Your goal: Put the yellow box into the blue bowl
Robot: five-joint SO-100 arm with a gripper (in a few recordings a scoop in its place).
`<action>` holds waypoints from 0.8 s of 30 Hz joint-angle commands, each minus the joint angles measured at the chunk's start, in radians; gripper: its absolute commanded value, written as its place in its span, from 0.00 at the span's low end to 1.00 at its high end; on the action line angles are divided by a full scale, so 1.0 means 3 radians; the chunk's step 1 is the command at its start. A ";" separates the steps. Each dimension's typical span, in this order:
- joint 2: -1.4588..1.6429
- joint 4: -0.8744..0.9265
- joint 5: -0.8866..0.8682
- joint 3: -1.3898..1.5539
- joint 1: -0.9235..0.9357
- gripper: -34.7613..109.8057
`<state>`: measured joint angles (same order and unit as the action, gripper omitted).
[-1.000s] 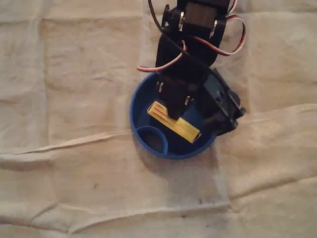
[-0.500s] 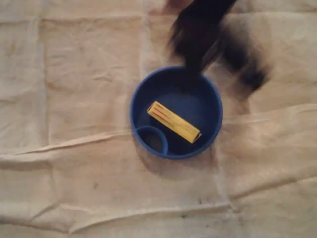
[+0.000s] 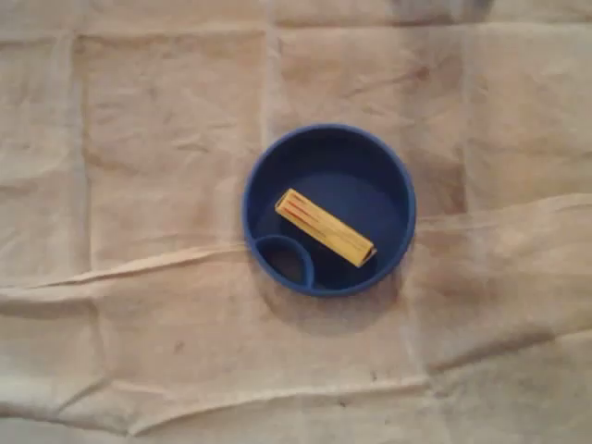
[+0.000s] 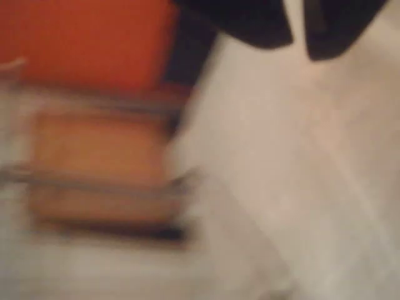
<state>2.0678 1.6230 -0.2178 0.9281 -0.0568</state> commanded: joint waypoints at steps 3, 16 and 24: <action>0.0562 0.0404 0.0005 -0.0107 -0.0194 0.24; 0.1549 0.0465 0.0291 0.0092 -0.0225 0.24; 0.2419 0.0455 0.0619 0.1084 -0.0215 0.24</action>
<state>2.7213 1.7595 -0.0614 1.1628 -0.1197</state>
